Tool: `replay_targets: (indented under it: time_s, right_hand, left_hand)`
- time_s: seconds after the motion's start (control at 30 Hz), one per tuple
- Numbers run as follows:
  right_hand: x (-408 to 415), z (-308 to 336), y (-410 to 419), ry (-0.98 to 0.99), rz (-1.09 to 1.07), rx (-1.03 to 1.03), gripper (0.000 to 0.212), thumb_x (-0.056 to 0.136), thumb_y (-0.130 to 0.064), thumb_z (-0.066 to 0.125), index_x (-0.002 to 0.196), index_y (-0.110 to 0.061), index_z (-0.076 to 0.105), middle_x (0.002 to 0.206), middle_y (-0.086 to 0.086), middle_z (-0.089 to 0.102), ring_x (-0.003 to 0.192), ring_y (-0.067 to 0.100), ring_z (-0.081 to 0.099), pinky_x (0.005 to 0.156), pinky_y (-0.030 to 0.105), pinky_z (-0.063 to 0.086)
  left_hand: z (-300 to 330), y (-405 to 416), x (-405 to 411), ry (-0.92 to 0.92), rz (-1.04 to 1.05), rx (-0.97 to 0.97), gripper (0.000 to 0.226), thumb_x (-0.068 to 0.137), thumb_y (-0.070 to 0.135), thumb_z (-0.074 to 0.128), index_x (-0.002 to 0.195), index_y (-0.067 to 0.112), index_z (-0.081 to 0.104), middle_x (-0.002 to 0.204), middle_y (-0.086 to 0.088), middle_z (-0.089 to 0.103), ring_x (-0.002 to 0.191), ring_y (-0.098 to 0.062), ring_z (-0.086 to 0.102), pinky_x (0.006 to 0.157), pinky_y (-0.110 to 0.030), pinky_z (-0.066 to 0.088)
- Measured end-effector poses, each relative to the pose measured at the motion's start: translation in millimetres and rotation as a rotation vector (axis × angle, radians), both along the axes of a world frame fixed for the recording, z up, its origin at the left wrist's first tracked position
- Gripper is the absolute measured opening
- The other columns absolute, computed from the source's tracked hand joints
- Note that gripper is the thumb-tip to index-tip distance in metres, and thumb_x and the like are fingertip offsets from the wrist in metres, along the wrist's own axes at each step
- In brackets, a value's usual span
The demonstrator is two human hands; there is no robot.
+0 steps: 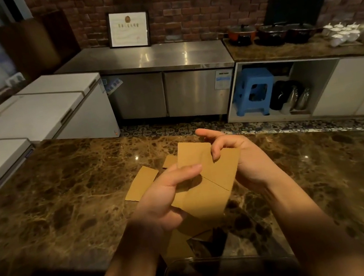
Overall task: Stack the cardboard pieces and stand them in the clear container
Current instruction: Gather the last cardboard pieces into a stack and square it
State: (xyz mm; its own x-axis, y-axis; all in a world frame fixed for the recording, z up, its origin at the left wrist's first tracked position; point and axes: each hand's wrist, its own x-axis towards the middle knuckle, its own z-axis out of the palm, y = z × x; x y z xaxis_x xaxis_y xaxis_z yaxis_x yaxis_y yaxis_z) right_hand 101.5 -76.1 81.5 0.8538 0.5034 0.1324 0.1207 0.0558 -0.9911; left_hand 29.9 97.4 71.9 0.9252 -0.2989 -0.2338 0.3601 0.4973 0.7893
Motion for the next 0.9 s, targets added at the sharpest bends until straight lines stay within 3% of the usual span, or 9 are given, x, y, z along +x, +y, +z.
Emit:
replay_targets:
  time_s: [0.13, 0.27, 0.33, 0.43, 0.53, 0.63, 0.73, 0.8, 0.9]
  right_hand:
    - [4.2, -5.0, 4.0, -0.137, -0.041, -0.113, 0.050, 0.088, 0.006, 0.065, 0.074, -0.040, 0.079, 0.129, -0.016, 0.057, 0.132, 0.015, 0.052, 0.102, 0.036, 0.050]
    - [10.8, -14.8, 9.3, -0.024, -0.283, -0.042, 0.044, 0.097, 0.000, 0.056, 0.105, -0.041, 0.071, 0.123, -0.011, 0.064, 0.118, 0.012, 0.062, 0.094, 0.029, 0.052]
    - [15.3, -22.6, 9.1, 0.109, -0.330, -0.065, 0.043, 0.094, 0.004, 0.057, 0.112, -0.035, 0.065, 0.119, 0.000, 0.066, 0.104, 0.018, 0.066, 0.080, 0.027, 0.056]
    - [15.7, -44.7, 14.3, 0.232, -0.187, -0.454, 0.040, 0.094, -0.005, 0.062, 0.132, -0.018, 0.056, 0.115, 0.008, 0.064, 0.086, 0.015, 0.064, 0.062, 0.021, 0.051]
    - [13.8, -65.3, 24.3, 0.202, 0.019, -0.904, 0.067, 0.086, -0.029, 0.077, 0.143, -0.015, 0.045, 0.136, 0.004, 0.057, 0.110, 0.015, 0.058, 0.089, 0.026, 0.045]
    - [12.3, -80.7, 40.0, 0.182, 0.081, -1.207, 0.099, 0.071, -0.059, 0.082, 0.146, -0.013, 0.037, 0.147, 0.010, 0.050, 0.129, 0.025, 0.050, 0.098, 0.030, 0.041]
    - [14.3, -93.2, 61.8, 0.196, -0.041, -1.455, 0.140, 0.052, -0.091, 0.065, 0.153, -0.007, 0.017, 0.151, 0.019, 0.043, 0.136, 0.039, 0.046, 0.107, 0.047, 0.043]
    - [19.9, -100.5, 75.9, 0.184, -0.137, -1.475, 0.142, 0.051, -0.098, 0.055, 0.152, -0.005, 0.019, 0.148, 0.021, 0.045, 0.132, 0.041, 0.048, 0.102, 0.049, 0.045]
    - [31.4, -108.6, 88.8, 0.154, -0.307, -1.431, 0.131, 0.056, -0.092, 0.060, 0.148, -0.005, 0.029, 0.147, 0.021, 0.044, 0.133, 0.039, 0.046, 0.102, 0.050, 0.044]
  left_hand:
    - [-4.5, -1.5, 1.6, 0.003, -0.015, 0.081, 0.060, 0.076, 0.003, 0.069, 0.134, 0.013, 0.056, 0.125, -0.028, 0.065, 0.110, -0.046, 0.064, 0.096, -0.060, 0.051]
    - [-9.2, 3.4, 0.6, 0.079, -0.068, -0.231, 0.041, 0.089, 0.009, 0.054, 0.128, -0.001, 0.061, 0.117, -0.035, 0.067, 0.097, -0.046, 0.071, 0.075, -0.049, 0.062]
    - [-17.5, 11.2, 2.4, 0.174, 0.004, -0.414, 0.049, 0.089, 0.019, 0.042, 0.118, -0.012, 0.065, 0.119, -0.036, 0.066, 0.099, -0.047, 0.071, 0.074, -0.052, 0.062]
    - [-39.6, 29.1, 3.2, 0.162, 0.260, -0.400, 0.052, 0.090, 0.020, 0.039, 0.138, 0.004, 0.050, 0.103, -0.030, 0.072, 0.080, -0.041, 0.073, 0.065, -0.051, 0.061]
    - [-58.9, 51.2, 2.3, 0.131, 0.474, -0.271, 0.043, 0.097, 0.021, 0.038, 0.136, 0.032, 0.053, 0.086, -0.023, 0.072, 0.065, -0.034, 0.067, 0.058, -0.044, 0.058]
    - [-71.5, 71.7, -1.3, 0.150, 0.551, -0.222, 0.041, 0.098, 0.021, 0.037, 0.133, 0.029, 0.056, 0.092, -0.022, 0.071, 0.067, -0.034, 0.069, 0.060, -0.043, 0.058]
    - [-80.4, 82.6, -2.4, 0.150, 0.613, -0.246, 0.042, 0.096, 0.016, 0.038, 0.133, 0.025, 0.055, 0.097, -0.022, 0.073, 0.070, -0.034, 0.070, 0.060, -0.042, 0.057]
    - [-83.5, 83.3, -1.5, 0.134, 0.620, -0.252, 0.044, 0.094, 0.014, 0.038, 0.134, 0.023, 0.053, 0.099, -0.022, 0.072, 0.070, -0.033, 0.069, 0.060, -0.042, 0.057]
    - [-85.4, 78.2, 1.1, 0.130, 0.621, -0.258, 0.043, 0.094, 0.013, 0.036, 0.132, 0.022, 0.054, 0.099, -0.022, 0.072, 0.070, -0.033, 0.069, 0.059, -0.042, 0.058]
